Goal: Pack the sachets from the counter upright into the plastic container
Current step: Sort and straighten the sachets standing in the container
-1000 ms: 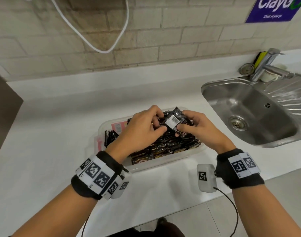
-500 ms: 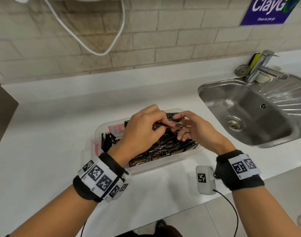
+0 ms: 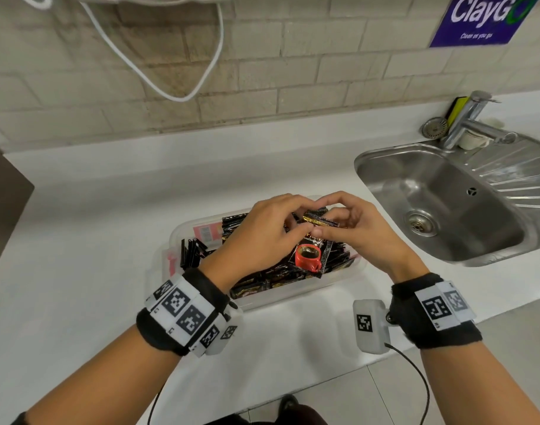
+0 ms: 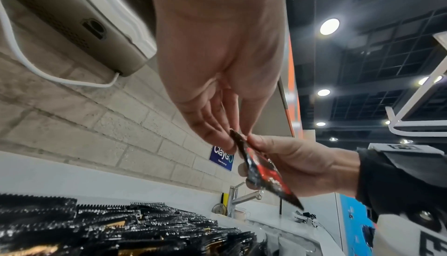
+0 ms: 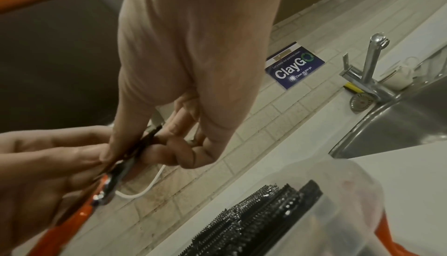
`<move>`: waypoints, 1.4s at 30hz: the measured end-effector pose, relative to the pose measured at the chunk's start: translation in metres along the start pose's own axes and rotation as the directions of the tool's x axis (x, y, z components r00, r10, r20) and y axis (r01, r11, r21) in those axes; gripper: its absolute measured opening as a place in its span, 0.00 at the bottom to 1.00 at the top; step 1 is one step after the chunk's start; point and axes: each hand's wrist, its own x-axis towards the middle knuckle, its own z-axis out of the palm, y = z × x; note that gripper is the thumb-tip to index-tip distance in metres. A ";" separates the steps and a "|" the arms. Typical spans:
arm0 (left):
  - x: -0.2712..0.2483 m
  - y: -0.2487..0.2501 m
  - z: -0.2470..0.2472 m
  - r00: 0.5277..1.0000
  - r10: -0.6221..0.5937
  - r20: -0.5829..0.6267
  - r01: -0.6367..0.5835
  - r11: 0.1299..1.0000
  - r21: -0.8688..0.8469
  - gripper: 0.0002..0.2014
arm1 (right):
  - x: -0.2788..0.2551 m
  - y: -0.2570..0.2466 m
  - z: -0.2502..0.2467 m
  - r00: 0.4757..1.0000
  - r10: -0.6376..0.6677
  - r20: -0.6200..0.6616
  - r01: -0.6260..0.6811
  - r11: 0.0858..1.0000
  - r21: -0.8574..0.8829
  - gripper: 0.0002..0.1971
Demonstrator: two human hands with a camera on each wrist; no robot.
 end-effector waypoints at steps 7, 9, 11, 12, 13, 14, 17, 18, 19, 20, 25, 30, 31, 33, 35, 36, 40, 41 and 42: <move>-0.002 -0.002 0.002 0.986 -0.158 -0.043 0.149 0.975 -0.166 0.10 | -0.008 0.010 -0.015 0.996 -0.017 -0.085 0.006 0.992 -0.124 0.15; -0.005 -0.005 -0.001 0.977 -0.197 -0.082 0.179 0.967 -0.183 0.09 | -0.012 0.016 -0.019 0.994 -0.010 -0.108 -0.027 0.940 -0.339 0.15; -0.008 -0.006 -0.002 0.968 -0.231 -0.101 0.209 0.958 -0.197 0.09 | -0.015 0.025 -0.020 0.997 0.035 -0.063 -0.065 0.798 -0.599 0.20; -0.010 -0.007 -0.003 0.964 -0.244 -0.104 0.220 0.955 -0.200 0.09 | -0.016 0.029 -0.020 0.996 0.082 -0.025 -0.077 0.736 -0.672 0.27; -0.011 -0.007 -0.002 0.963 -0.251 -0.101 0.228 0.953 -0.199 0.09 | -0.017 0.032 -0.020 0.992 0.126 0.003 -0.087 0.702 -0.706 0.35; -0.013 -0.008 -0.002 0.963 -0.253 -0.092 0.232 0.953 -0.197 0.09 | -0.017 0.035 -0.020 0.988 0.154 0.020 -0.092 0.685 -0.723 0.40; -0.016 -0.007 0.001 0.969 -0.243 -0.049 0.229 0.953 -0.197 0.10 | -0.013 0.042 -0.022 0.987 0.154 0.043 -0.075 0.680 -0.730 0.47; -0.017 -0.006 0.002 0.970 -0.240 -0.037 0.228 0.952 -0.203 0.10 | -0.010 0.043 -0.023 0.988 0.149 0.044 -0.070 0.680 -0.730 0.47; -0.018 -0.006 0.003 0.971 -0.239 -0.025 0.228 0.951 -0.207 0.10 | -0.008 0.044 -0.024 0.988 0.148 0.042 -0.071 0.681 -0.729 0.47; -0.018 -0.005 0.004 0.971 -0.238 -0.014 0.230 0.950 -0.209 0.10 | -0.006 0.045 -0.025 0.988 0.152 0.038 -0.077 0.686 -0.724 0.47; -0.020 -0.005 0.007 0.966 -0.257 -0.001 0.252 0.949 -0.190 0.12 | 0.000 0.052 -0.032 0.977 0.211 0.003 -0.155 0.727 -0.669 0.49; -0.025 -0.013 0.005 0.959 -0.285 0.009 0.279 0.931 -0.236 0.13 | 0.002 0.062 -0.034 0.975 0.221 -0.019 -0.184 0.761 -0.623 0.53; -0.024 -0.013 0.007 0.962 -0.271 0.034 0.271 0.938 -0.217 0.13 | 0.003 0.064 -0.034 0.978 0.209 -0.023 -0.178 0.765 -0.618 0.52; -0.024 -0.014 0.011 0.968 -0.240 0.069 0.248 0.953 -0.175 0.14 | 0.004 0.066 -0.035 0.982 0.182 -0.043 -0.168 0.756 -0.632 0.51; -0.024 -0.015 0.016 0.976 -0.204 0.076 0.213 0.969 -0.123 0.15 | 0.006 0.066 -0.036 0.986 0.157 -0.063 -0.159 0.733 -0.662 0.51; -0.024 -0.016 0.018 0.980 -0.181 0.080 0.187 0.979 -0.082 0.15 | 0.006 0.066 -0.036 0.986 0.150 -0.068 -0.157 0.726 -0.670 0.52; -0.025 -0.010 0.032 0.983 -0.120 0.139 0.102 0.986 0.135 0.11 | 0.007 0.067 -0.035 0.988 0.136 -0.072 -0.148 0.716 -0.682 0.53; -0.025 -0.008 0.037 0.982 -0.119 0.146 0.088 0.976 0.200 0.09 | 0.007 0.067 -0.036 0.988 0.135 -0.069 -0.146 0.717 -0.681 0.53; -0.026 -0.006 0.041 0.982 -0.119 0.147 0.078 0.963 0.259 0.09 | 0.006 0.067 -0.036 0.988 0.137 -0.067 -0.146 0.722 -0.676 0.53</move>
